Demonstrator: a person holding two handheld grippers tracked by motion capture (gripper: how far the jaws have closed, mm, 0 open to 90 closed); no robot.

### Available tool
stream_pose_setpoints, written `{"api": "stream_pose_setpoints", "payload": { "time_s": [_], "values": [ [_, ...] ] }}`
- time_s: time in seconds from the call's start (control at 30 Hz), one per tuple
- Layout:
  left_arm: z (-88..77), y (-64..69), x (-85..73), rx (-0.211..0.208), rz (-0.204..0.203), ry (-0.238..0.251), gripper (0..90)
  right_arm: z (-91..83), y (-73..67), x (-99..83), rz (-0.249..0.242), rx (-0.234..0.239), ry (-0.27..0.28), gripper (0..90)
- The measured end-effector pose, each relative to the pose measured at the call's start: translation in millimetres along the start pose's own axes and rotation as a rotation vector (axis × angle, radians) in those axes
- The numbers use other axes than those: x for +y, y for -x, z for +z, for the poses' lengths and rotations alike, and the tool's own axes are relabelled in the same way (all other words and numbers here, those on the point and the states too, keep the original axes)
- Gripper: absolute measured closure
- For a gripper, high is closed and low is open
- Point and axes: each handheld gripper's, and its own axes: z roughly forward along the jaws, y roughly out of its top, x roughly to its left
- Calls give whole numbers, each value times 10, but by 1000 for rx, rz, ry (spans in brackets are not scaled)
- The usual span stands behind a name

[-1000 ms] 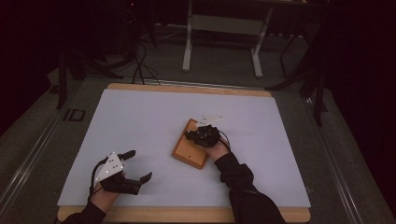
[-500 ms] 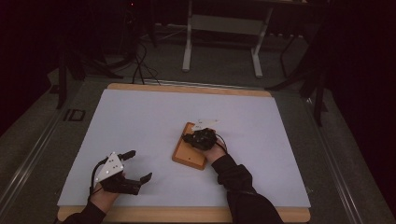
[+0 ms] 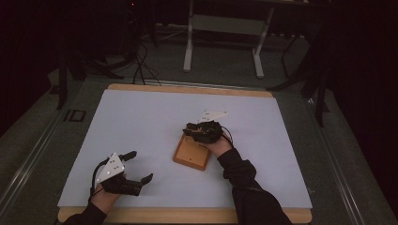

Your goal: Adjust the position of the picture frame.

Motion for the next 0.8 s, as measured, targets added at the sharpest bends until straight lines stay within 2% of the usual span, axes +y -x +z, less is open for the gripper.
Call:
{"api": "stream_pose_setpoints", "payload": {
  "time_s": [0.23,0.37,0.6,0.73,0.8],
  "values": [
    [-11,1,-4,-3,-4,2,13,103,203,23,37,-20,-23,800],
    [-21,2,-9,-1,-7,1,13,199,281,15,38,-27,-45,897],
    [-52,18,-15,6,0,-1,13,408,359,-10,37,-42,-98,900],
    [-66,20,-24,9,-1,-4,14,510,408,-10,40,-39,-110,900],
    [-72,19,-29,11,-5,-4,14,554,418,5,28,-47,-128,900]
  ]
}}
